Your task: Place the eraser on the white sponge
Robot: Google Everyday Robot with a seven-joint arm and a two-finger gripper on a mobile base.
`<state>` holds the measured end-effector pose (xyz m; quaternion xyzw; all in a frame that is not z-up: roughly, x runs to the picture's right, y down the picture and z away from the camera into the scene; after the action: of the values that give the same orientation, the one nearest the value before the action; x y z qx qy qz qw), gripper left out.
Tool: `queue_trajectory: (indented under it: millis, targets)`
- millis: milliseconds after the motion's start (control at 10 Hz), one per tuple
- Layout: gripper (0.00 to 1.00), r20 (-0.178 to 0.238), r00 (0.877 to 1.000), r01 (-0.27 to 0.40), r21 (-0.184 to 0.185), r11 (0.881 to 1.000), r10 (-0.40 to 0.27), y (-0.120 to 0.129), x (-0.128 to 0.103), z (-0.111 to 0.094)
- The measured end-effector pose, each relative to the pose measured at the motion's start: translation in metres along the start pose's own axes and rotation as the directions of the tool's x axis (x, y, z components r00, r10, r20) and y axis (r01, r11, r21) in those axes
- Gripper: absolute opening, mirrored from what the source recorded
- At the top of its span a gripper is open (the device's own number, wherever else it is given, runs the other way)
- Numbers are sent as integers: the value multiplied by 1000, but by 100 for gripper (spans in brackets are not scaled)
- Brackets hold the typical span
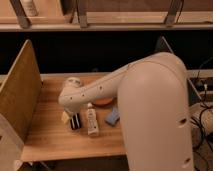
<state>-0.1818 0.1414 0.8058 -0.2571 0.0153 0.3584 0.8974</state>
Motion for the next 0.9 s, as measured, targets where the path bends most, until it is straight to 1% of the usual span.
queue_trajectory:
  millis: [100,200,300,400,500,600,700,800,900]
  targets:
    - [80,-12,1000,18,2,1000,-18,0,-5,8]
    - [80,-24,999,29,12,999,-29,-3,-12,17]
    - [80,-28,999,29,22,999,-29,-6,-18,21]
    - [80,-30,1000,-4,36,999,5,-14,-26,27]
    - [80,-34,997,-63,40,997,64,-20,-29,34]
    - [80,-47,990,-135,33,990,136,-23,-28,41]
    - [80,-76,975,-207,33,978,209,-26,-21,51]
    - [80,-88,964,-248,33,968,250,-28,-18,56]
    - [80,-92,961,-257,32,966,259,-28,-18,56]
